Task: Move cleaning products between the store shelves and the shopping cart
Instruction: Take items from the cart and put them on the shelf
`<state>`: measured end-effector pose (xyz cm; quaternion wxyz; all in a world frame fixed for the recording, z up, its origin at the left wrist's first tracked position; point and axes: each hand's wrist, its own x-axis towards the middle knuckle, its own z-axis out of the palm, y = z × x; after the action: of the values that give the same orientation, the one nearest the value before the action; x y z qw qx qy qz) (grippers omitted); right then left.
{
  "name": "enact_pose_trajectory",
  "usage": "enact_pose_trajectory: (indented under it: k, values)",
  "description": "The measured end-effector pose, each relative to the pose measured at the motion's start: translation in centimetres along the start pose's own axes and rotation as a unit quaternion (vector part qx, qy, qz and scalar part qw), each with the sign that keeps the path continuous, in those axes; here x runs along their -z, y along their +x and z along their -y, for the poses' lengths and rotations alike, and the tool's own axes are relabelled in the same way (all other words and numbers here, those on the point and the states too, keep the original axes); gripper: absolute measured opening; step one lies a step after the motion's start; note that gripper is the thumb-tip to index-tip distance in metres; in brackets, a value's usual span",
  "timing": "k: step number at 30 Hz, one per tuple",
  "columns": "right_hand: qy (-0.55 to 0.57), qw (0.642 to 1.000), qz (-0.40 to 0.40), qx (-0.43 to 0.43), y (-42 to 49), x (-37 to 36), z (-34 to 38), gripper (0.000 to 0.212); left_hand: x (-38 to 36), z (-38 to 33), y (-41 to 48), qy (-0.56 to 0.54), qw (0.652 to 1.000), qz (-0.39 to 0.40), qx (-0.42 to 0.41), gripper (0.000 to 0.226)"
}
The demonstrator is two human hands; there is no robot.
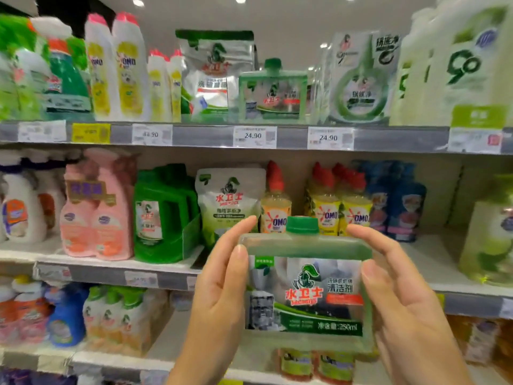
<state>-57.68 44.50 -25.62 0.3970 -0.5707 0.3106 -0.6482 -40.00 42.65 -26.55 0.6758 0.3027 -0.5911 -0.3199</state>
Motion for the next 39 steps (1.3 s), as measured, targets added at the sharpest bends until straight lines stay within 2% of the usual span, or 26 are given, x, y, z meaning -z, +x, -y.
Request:
enact_pose_trajectory:
  k: [3, 6, 11, 16, 20, 24, 32, 35, 39]
  values:
    - [-0.009, 0.997, -0.048, 0.056, 4.0, -0.5, -0.3, 0.034, -0.6, 0.1, 4.1, -0.009, 1.000, -0.003, -0.026, 0.032]
    - [-0.032, 0.990, -0.081, 0.110, 8.6, -1.2, -0.6, 0.031, -0.6, 0.8, 8.7, -0.002, 0.995, 0.016, -0.102, 0.034]
    - [-0.051, 0.975, -0.088, 0.200, 15.9, -3.4, 0.5, 0.032, 0.6, 1.1, 15.6, 0.022, 0.982, 0.011, -0.187, 0.039]
    - [-0.048, 0.958, -0.061, 0.278, 23.0, -5.7, 3.7, 0.028, 1.6, -0.7, 23.2, 0.129, 0.945, 0.004, -0.301, 0.047]
    - [-0.117, 0.931, -0.062, 0.340, 27.4, -6.4, 5.5, 0.025, 0.7, -1.5, 27.9, 0.223, 0.903, -0.087, -0.357, 0.043]
    - [-0.141, 0.930, -0.041, 0.338, 30.1, -5.6, 5.4, 0.026, -0.2, -1.1, 29.8, 0.301, 0.875, -0.125, -0.357, 0.046]
    - [-0.156, 0.937, 0.009, 0.314, 31.7, -5.0, 4.8, 0.024, -0.9, -0.8, 30.4, 0.377, 0.853, -0.147, -0.330, 0.050]
    - [-0.148, 0.951, 0.013, 0.273, 32.1, -4.8, 4.6, 0.024, -1.0, -0.6, 30.4, 0.388, 0.846, -0.155, -0.331, 0.050]
    - [-0.225, 0.937, -0.005, 0.266, 32.5, -4.2, 4.3, 0.021, -1.2, 0.2, 30.3, 0.407, 0.826, -0.184, -0.343, 0.047]
